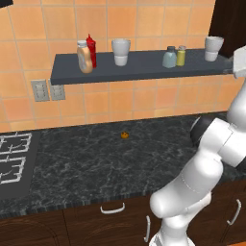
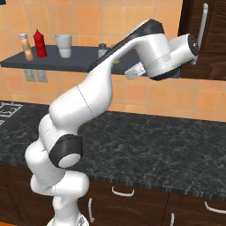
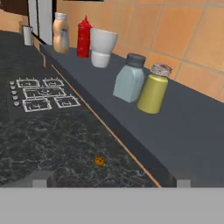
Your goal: Put the shaker and condiment bottle from the counter next to their counterparts in the cabinet.
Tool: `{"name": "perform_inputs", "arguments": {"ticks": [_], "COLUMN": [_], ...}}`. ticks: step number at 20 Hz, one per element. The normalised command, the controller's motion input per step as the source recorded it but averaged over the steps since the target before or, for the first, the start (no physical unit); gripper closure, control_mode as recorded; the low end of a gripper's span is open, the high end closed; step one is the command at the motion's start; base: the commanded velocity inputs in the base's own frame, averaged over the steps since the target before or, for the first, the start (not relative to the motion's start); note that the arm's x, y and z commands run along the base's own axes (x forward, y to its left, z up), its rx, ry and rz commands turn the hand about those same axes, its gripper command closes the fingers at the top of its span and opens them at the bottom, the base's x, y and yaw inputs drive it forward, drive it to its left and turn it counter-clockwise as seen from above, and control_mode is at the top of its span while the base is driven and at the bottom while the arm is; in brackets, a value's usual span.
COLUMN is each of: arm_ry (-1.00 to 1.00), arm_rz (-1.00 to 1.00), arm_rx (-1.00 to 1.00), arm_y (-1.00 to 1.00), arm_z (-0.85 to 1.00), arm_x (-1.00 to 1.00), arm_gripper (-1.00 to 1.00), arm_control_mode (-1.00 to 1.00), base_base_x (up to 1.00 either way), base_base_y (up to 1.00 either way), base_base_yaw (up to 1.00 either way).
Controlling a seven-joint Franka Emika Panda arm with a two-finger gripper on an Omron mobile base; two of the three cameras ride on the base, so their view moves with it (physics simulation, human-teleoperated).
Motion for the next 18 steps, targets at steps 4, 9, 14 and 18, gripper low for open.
{"name": "perform_inputs", "arguments": {"ticks": [4,9,14,18], "arm_ry": [-0.30,-0.51,-0.36,-0.19], "arm_rz": [-0.04,-0.21,-0.02,-0.06], "arm_rx": [0.00,0.00,0.00,0.00], "arm_y": [-0.17,-0.04,0.00,0.19], "arm_z": [-0.01,-0.01,0.00,-0.05], "arm_x": [-0.97,-1.00,-0.83,-0.33], "arm_gripper": [-1.00,-1.00,-1.00,-1.00], "arm_control_mode": [-1.00,-1.00,-1.00,-1.00], "base_base_x": [0.00,0.00,0.00,0.00], "base_base_y": [0.00,0.00,0.00,0.00], "base_base_yaw": [0.00,0.00,0.00,0.00]}}
